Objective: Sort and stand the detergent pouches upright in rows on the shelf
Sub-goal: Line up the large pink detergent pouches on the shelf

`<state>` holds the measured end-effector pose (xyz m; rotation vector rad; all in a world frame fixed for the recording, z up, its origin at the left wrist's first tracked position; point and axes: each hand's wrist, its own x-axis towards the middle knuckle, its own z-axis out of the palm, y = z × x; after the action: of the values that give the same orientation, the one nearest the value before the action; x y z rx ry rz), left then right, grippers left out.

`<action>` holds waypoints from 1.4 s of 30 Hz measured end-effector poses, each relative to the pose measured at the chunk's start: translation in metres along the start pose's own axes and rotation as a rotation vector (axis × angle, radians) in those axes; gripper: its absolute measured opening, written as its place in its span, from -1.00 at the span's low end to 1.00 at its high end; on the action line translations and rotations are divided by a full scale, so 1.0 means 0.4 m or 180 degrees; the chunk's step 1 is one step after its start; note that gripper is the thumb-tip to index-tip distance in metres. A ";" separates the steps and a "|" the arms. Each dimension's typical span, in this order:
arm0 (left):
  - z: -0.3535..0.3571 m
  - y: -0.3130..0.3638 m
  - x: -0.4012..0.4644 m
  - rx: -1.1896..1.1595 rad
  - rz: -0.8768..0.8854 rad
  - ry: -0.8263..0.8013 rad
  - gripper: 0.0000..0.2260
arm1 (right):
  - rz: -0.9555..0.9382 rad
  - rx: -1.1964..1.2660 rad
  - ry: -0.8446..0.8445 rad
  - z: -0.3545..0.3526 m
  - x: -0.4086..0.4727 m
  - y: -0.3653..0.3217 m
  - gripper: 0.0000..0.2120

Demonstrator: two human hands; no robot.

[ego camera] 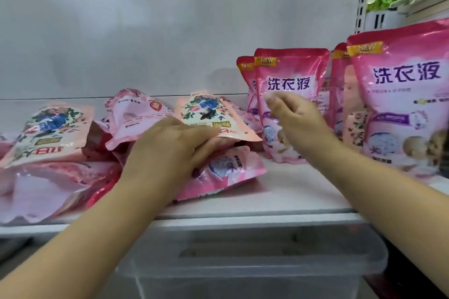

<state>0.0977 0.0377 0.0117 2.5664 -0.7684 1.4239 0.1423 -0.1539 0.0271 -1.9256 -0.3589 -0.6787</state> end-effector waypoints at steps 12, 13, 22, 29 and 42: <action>-0.064 -0.065 -0.114 -0.0736 0.0447 -0.0525 -0.56 | 0.0758 0.0220 -0.1319 0.036 0.009 -0.039 -0.58; -0.073 -0.061 -0.122 -0.0666 0.0242 -0.0645 -0.50 | 0.0862 0.0278 -0.1442 0.026 0.010 -0.037 -0.50; -0.059 0.026 -0.138 -0.0590 -0.1555 -0.1067 -0.26 | 0.1044 0.0847 -0.1463 -0.011 -0.022 -0.066 -0.31; -0.052 0.043 -0.124 -0.1007 -0.2051 -0.0070 0.00 | 0.1066 0.1520 -0.1408 -0.052 -0.061 -0.045 -0.75; -0.073 0.089 0.037 -0.3099 -0.2250 0.0585 -0.84 | 0.0712 0.1697 -0.1464 -0.159 -0.091 -0.012 -0.72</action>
<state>0.0649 0.0106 0.0349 1.6452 -0.3157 0.7486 0.0917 -0.2072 0.0291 -1.5543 -0.5374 0.0256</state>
